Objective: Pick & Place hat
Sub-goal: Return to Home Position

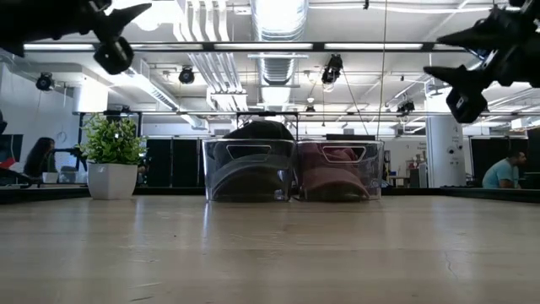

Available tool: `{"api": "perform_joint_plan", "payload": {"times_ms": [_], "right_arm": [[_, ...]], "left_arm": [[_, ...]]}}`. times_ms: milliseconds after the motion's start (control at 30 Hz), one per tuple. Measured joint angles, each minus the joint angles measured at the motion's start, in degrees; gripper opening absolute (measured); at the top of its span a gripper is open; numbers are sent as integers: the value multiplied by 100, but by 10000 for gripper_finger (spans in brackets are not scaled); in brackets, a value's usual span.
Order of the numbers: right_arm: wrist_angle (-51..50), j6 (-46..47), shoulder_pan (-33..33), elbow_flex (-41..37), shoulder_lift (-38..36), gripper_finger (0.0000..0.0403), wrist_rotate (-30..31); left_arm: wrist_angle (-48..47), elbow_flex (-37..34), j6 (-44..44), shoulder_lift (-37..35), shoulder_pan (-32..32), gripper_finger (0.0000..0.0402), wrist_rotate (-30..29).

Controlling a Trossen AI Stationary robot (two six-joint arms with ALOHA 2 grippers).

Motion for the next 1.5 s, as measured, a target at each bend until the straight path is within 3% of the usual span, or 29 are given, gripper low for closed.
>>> {"api": "perform_joint_plan", "payload": {"times_ms": [100,200,467,600,700,833,1267,1500], "right_arm": [[-396,149,0,0,15,187,512],[-462,269,0,0,14,187,548],[-93,-1276,4,0,1,187,473],[12,-1891,4,0,4,187,438],[30,-2236,4,0,-1,187,348],[1,-2017,4,0,14,187,361],[-9,-1804,4,0,34,187,373],[-413,-1805,0,2,-709,187,376]], "left_arm": [[-349,-150,38,-396,12,97,0],[-747,-170,149,-761,10,97,19],[-2181,-162,534,-1941,12,97,-22],[-2712,-35,749,-1898,23,97,-127],[-2793,22,776,-1825,25,97,-628],[-2812,6,753,-1781,24,97,-1030],[-2835,-121,743,-1852,-16,97,-1156],[-2687,-720,739,-1950,-1,97,-1092]]}}
